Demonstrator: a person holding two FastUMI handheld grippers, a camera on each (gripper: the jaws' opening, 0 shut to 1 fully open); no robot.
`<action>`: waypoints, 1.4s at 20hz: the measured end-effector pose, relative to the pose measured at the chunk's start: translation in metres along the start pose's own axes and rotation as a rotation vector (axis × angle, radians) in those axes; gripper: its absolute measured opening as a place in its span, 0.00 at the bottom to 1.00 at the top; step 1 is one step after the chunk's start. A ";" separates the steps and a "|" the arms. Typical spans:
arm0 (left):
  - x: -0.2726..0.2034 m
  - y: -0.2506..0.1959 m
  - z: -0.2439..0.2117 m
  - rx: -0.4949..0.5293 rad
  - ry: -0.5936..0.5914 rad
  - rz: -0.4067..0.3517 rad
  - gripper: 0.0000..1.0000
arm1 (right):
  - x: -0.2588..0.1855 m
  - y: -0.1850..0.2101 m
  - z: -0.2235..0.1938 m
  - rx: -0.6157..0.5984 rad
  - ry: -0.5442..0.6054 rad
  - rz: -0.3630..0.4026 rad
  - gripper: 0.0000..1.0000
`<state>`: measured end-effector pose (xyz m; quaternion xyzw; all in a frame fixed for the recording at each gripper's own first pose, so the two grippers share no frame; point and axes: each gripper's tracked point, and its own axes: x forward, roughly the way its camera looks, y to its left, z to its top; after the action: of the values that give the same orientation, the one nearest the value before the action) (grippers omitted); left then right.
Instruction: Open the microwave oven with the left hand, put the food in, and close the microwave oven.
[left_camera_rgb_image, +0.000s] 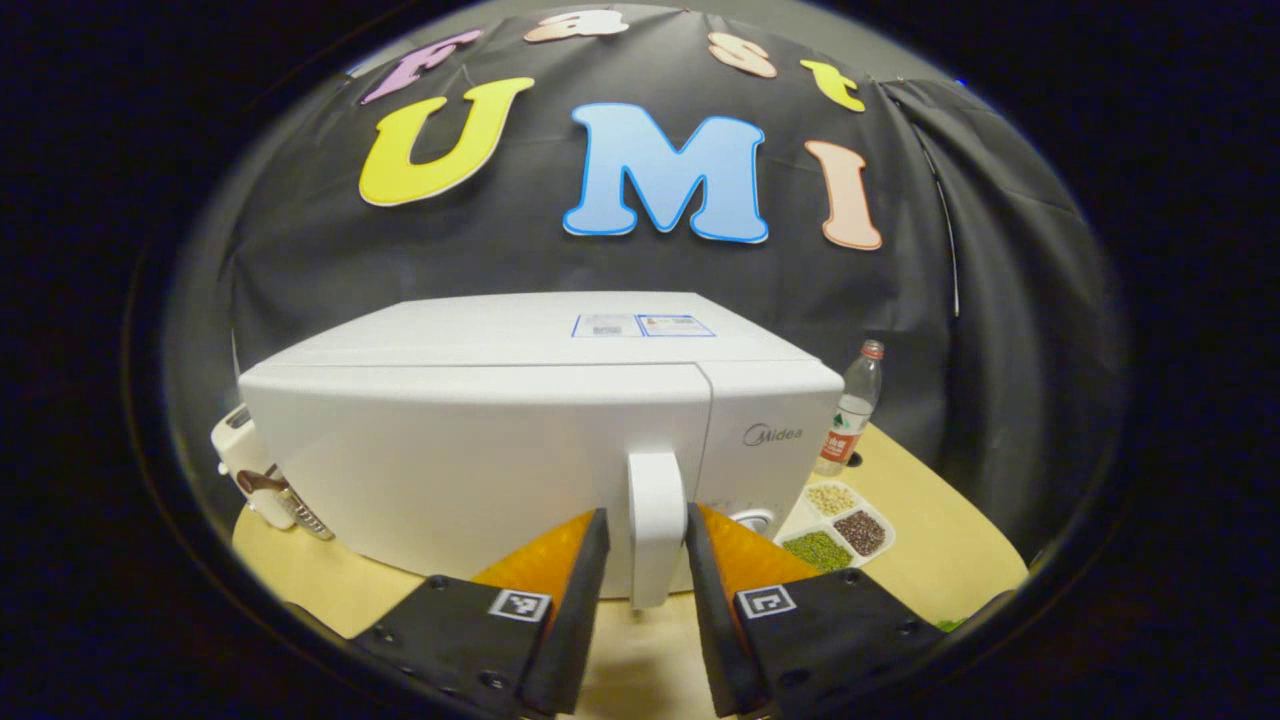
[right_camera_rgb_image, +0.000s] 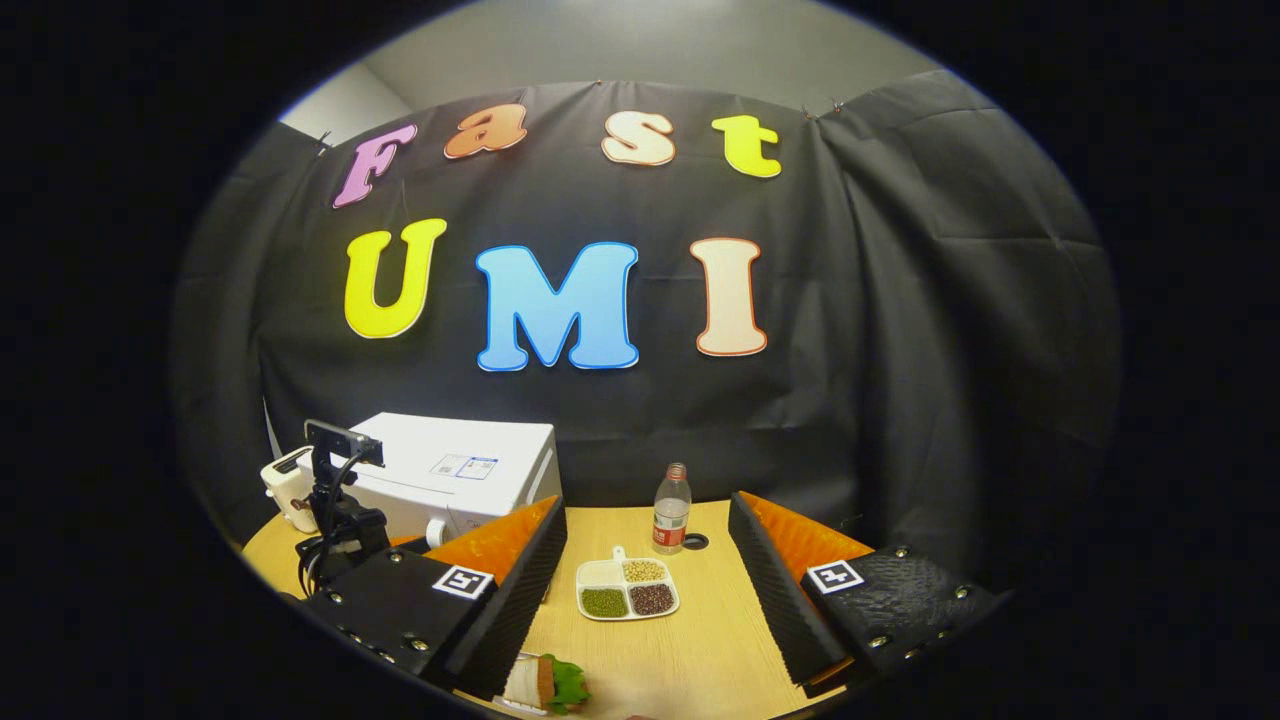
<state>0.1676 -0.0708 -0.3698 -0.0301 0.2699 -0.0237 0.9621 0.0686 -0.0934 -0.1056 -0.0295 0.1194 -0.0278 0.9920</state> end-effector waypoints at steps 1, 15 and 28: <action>-0.005 0.001 0.005 0.023 0.001 0.009 0.34 | -0.001 -0.001 0.000 -0.002 0.001 -0.002 0.98; -0.002 0.001 -0.001 0.054 0.070 -0.028 0.06 | -0.016 0.006 0.008 0.004 -0.032 0.004 0.98; -0.137 0.029 -0.057 0.061 0.148 -0.113 0.06 | -0.044 0.056 0.008 0.045 -0.048 0.066 0.98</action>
<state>0.0216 -0.0361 -0.3493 -0.0140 0.3370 -0.0883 0.9372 0.0306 -0.0344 -0.0909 -0.0041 0.0956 0.0028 0.9954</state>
